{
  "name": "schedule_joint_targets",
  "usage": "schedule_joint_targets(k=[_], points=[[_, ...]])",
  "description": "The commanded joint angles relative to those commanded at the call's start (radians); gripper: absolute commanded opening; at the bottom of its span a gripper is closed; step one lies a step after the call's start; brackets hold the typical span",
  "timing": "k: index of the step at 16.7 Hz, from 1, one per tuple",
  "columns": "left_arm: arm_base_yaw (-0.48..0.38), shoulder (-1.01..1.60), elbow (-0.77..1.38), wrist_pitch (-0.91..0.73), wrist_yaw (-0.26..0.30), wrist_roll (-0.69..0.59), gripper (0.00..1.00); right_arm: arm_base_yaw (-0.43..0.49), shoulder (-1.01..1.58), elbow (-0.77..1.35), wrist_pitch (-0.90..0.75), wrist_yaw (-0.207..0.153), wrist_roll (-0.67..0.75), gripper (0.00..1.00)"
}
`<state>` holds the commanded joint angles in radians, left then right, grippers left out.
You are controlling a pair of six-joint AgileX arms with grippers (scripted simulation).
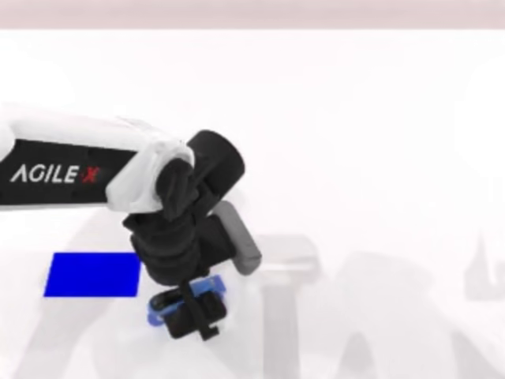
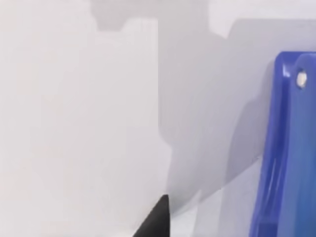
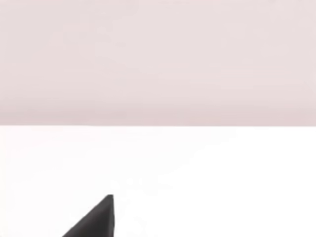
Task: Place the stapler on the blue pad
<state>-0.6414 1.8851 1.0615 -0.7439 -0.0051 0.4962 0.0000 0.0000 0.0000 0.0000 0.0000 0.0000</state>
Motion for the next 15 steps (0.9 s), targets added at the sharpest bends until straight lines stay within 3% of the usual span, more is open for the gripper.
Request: schedule_joint_targets(k=[6,15], points=[[0.000,0.000,0.000,0.000,0.000,0.000,0.02,0.000,0.000,0.000,0.000,0.000,0.000,1.00],[-0.001,-0.003,0.000,-0.003,0.005,-0.003,0.00,0.000,0.000,0.000,0.000,0.000,0.000,1.00]])
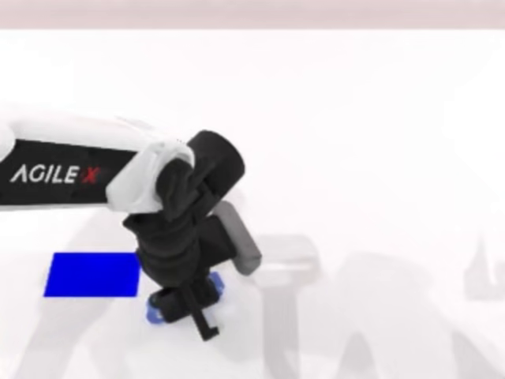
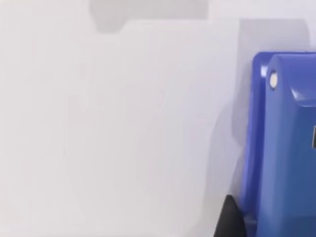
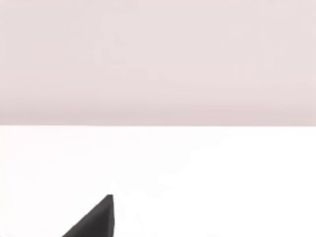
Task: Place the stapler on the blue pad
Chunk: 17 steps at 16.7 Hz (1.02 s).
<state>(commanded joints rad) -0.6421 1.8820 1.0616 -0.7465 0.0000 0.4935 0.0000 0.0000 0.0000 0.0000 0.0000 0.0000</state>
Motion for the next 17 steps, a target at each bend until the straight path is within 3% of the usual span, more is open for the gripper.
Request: schedule_joint_targets(k=[4,10,17], points=[[0.003,-0.025,0.057,-0.074,-0.001,-0.001,0.00,0.000,0.000,0.000,0.000,0.000,0.000,1.00],[0.013,-0.123,0.218,-0.354,-0.001,-0.004,0.00,0.000,0.000,0.000,0.000,0.000,0.000,1.00],[0.011,-0.142,0.242,-0.387,-0.001,-0.004,0.00,0.000,0.000,0.000,0.000,0.000,0.000,1.00]])
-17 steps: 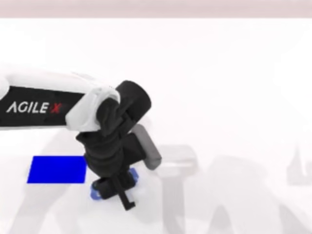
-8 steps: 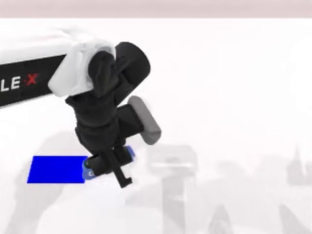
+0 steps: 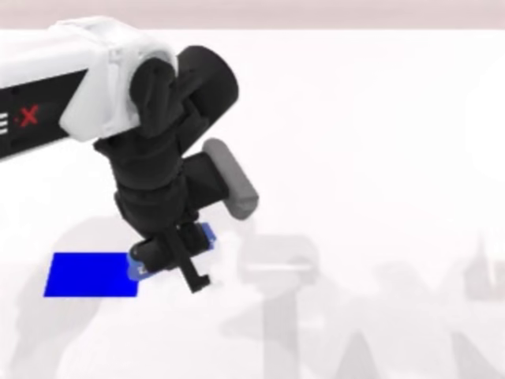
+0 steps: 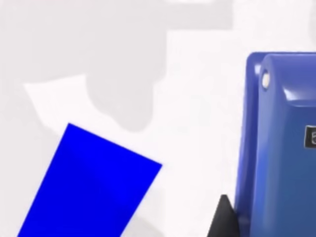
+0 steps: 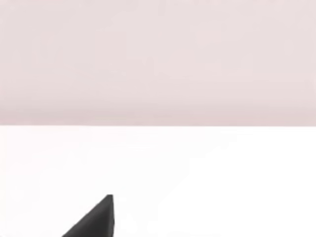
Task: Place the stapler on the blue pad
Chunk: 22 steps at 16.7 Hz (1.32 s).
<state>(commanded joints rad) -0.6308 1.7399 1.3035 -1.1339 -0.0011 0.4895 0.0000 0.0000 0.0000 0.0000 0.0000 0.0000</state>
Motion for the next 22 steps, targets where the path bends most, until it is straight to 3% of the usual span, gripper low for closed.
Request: schedule_joint_targets(k=[4,8,12,22], points=[[0.010,0.013,0.013,-0.009,0.000,-0.102,0.00,0.000,0.000,0.000,0.000,0.000,0.000,1.00],[0.047,0.036,0.036,-0.026,0.000,-0.368,0.00,0.000,0.000,0.000,0.000,0.000,0.000,1.00],[0.107,0.050,0.044,-0.041,-0.001,-0.765,0.00,0.000,0.000,0.000,0.000,0.000,0.000,1.00],[0.281,0.042,0.016,-0.053,-0.003,-1.906,0.00,0.000,0.000,0.000,0.000,0.000,0.000,1.00]])
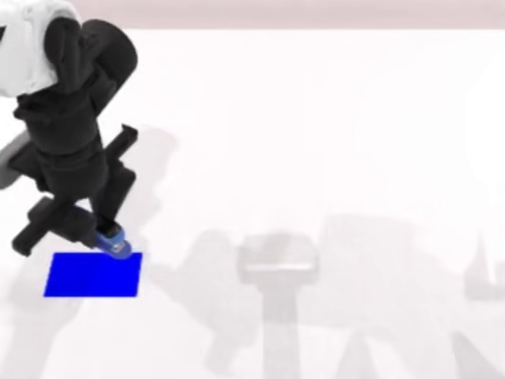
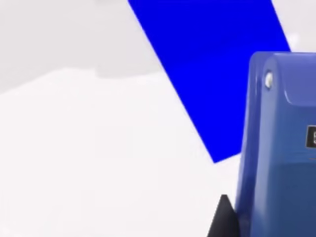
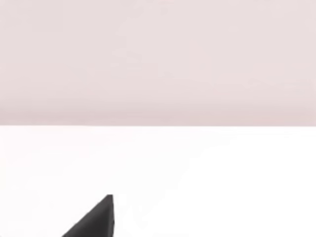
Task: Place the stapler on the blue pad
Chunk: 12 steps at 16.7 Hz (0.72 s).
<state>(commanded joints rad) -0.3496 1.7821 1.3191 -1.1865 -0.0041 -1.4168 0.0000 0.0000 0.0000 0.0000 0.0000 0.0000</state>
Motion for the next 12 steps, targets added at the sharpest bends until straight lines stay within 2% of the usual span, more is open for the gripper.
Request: schedule_joint_targets(k=[3,6,12], points=[[0.045,-0.026,-0.014,0.015,0.001,-0.235,0.00,0.000,0.000,0.000,0.000,0.000,0.000,1.00],[0.077,-0.050,-0.025,0.030,0.003,-0.373,0.00,0.000,0.000,0.000,0.000,0.000,0.000,1.00],[0.087,-0.059,-0.028,0.037,0.004,-0.416,0.00,0.000,0.000,0.000,0.000,0.000,0.000,1.00]])
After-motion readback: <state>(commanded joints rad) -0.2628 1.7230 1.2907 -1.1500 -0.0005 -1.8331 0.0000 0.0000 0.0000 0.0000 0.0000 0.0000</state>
